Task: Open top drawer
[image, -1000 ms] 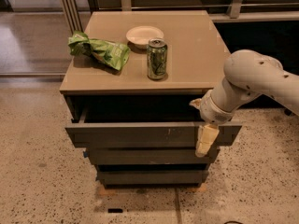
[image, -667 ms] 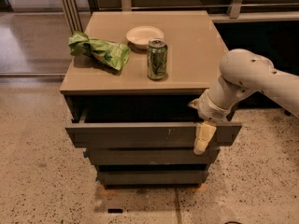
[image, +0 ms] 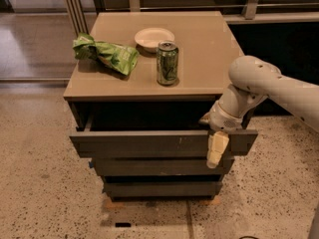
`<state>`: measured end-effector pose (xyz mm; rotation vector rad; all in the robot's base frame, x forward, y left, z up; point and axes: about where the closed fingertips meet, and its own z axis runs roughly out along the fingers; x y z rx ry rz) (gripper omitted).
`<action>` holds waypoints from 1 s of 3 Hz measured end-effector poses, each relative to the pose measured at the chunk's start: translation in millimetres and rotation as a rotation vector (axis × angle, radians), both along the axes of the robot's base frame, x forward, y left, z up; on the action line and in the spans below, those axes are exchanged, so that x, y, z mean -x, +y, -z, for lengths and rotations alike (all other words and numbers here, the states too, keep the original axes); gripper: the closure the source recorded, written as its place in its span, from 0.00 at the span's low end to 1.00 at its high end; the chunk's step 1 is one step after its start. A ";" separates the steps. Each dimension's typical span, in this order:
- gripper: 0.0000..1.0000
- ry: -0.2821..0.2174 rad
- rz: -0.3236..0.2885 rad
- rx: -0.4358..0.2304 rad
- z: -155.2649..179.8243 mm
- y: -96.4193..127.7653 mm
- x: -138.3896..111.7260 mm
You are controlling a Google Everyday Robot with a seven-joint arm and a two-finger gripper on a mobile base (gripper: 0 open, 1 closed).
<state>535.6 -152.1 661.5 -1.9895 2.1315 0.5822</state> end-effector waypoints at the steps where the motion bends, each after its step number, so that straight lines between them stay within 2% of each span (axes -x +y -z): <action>1: 0.00 0.068 -0.001 0.006 2.1 2.4 14.5; 3: 0.00 0.117 -0.003 0.025 -9.7 5.8 52.2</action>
Offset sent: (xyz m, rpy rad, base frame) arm -0.0602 0.0062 0.0160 -0.0275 0.1252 0.0044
